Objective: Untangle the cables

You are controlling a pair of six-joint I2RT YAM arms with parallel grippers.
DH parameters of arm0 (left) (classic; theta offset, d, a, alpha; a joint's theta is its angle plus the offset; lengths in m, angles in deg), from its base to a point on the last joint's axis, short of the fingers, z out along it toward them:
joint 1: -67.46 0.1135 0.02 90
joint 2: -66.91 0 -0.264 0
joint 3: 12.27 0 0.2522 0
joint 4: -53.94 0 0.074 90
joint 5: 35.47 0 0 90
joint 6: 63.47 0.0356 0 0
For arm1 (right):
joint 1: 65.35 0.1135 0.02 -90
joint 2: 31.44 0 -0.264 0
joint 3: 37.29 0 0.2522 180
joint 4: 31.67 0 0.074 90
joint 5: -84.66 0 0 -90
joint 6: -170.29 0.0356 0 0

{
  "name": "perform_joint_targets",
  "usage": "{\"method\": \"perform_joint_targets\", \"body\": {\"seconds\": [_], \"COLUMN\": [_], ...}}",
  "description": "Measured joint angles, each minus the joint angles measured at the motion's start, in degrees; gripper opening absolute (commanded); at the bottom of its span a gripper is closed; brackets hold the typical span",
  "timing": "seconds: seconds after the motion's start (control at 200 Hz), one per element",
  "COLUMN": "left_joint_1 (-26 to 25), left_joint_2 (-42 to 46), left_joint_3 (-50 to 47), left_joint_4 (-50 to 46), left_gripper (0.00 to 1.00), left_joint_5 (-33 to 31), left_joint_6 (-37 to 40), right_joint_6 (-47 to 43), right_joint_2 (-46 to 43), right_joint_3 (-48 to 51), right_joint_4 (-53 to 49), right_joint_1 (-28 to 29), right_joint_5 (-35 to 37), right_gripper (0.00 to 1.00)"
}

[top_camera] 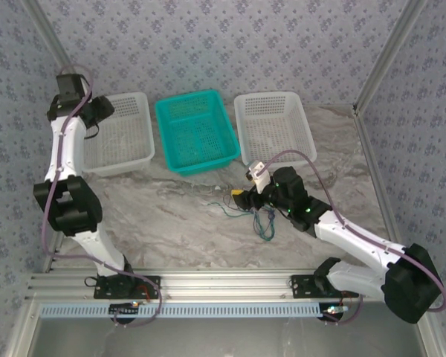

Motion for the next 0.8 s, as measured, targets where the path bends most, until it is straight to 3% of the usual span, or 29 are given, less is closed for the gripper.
{"method": "perform_joint_targets", "body": {"seconds": [0.275, 0.525, 0.799], "left_joint_1": [-2.6, -20.5, -39.3], "left_joint_2": [19.2, 33.6, 29.5], "left_joint_3": [-12.3, -31.6, -57.3], "left_joint_4": [4.8, 9.4, 22.4], "left_gripper": [0.54, 0.50, 0.48], "left_joint_5": [8.6, 10.6, 5.7], "left_joint_6": [-4.0, -10.4, -29.2], "right_joint_6": [0.4, 2.8, 4.8], "right_joint_2": [1.1, 5.3, 8.8], "right_joint_3": [-0.6, -0.6, -1.0], "right_joint_4": [-0.3, -0.1, 0.0], "right_joint_1": [0.0, 0.0, 0.3], "right_joint_5": [2.0, 2.9, 2.9], "right_gripper": [0.74, 0.75, 0.75]}}
